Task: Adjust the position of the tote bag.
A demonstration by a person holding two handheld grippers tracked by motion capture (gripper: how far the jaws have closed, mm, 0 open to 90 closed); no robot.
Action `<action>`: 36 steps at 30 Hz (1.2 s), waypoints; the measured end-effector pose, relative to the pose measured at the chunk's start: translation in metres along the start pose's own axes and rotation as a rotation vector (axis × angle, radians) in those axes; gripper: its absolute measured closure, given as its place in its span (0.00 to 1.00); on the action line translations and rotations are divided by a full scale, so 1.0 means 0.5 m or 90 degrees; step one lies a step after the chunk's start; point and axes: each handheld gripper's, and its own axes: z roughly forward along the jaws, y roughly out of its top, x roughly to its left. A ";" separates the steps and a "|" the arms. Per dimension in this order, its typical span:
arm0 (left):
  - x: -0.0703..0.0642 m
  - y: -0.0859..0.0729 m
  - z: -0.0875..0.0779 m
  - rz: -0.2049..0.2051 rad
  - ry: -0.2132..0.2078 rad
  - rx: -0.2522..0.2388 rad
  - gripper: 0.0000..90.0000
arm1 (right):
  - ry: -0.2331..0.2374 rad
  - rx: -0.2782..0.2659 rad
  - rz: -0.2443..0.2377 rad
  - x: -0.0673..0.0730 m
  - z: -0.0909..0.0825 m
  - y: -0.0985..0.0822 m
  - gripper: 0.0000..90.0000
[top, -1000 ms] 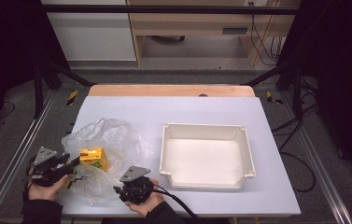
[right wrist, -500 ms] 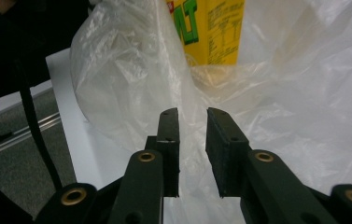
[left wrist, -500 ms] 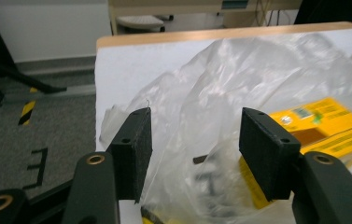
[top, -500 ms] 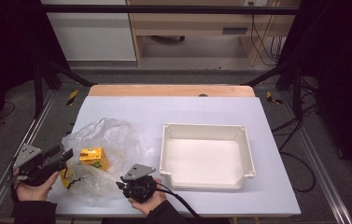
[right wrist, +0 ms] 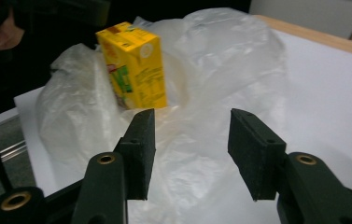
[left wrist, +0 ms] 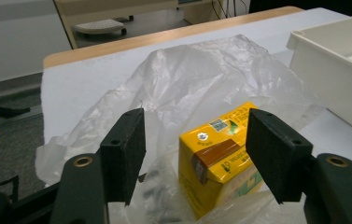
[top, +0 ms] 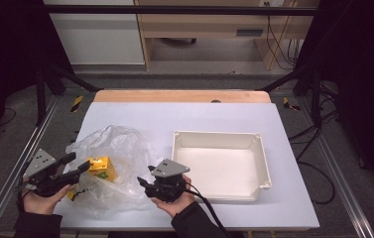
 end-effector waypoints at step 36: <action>-0.020 -0.012 0.040 0.047 -0.063 0.062 0.40 | -0.150 -0.005 0.039 -0.171 -0.215 -0.055 0.47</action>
